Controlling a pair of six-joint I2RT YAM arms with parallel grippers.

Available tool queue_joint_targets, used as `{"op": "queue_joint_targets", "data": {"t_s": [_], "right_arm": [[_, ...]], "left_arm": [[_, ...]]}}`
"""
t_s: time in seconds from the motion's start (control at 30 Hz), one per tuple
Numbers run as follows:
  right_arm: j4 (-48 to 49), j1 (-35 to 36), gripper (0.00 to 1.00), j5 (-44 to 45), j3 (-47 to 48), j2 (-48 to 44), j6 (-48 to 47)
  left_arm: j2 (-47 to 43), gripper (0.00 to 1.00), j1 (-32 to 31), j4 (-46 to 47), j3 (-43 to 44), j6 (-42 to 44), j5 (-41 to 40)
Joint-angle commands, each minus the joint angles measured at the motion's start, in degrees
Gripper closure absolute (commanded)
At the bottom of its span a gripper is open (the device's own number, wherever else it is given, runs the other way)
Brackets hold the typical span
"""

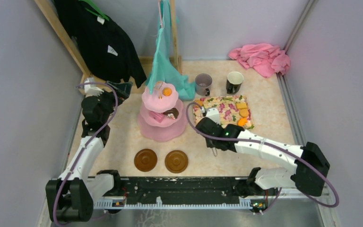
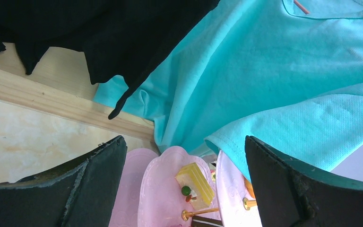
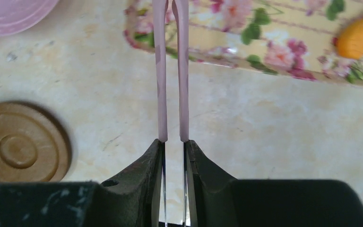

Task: Serve the afternoon tea
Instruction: Pick up the clamp from the center of the board, then adjust the desert at the desert table.

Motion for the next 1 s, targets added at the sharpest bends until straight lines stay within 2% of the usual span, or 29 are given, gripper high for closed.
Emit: {"op": "queue_joint_targets", "data": {"t_s": [0.0,0.17,0.37,0.63,0.97], "right_arm": [[-6.4,-6.8,0.78,4.8,2.9,-4.8,4.0],[-6.0,-18.5,0.78,1.9,3.2,-5.8,0.7],[-6.0,-29.9,0.79,-2.6,5.9,0.0,-3.7],[-12.3,-34.7,0.83,-3.8,11.6,6.7,-4.7],[-16.8,-40.8,0.88,-5.9,12.6,7.3,-5.2]], "left_arm": [[-1.0,0.01,0.4,1.7,0.4,-0.3,1.2],[-1.1,0.01,0.4,2.1,0.3,-1.0,2.0],[-2.0,0.01,0.4,2.4,0.2,-1.2,2.2],[-3.7,0.01,0.6,2.7,0.3,-1.5,1.8],[-3.4,0.01,1.4,4.1,0.1,-2.9,2.9]]}}
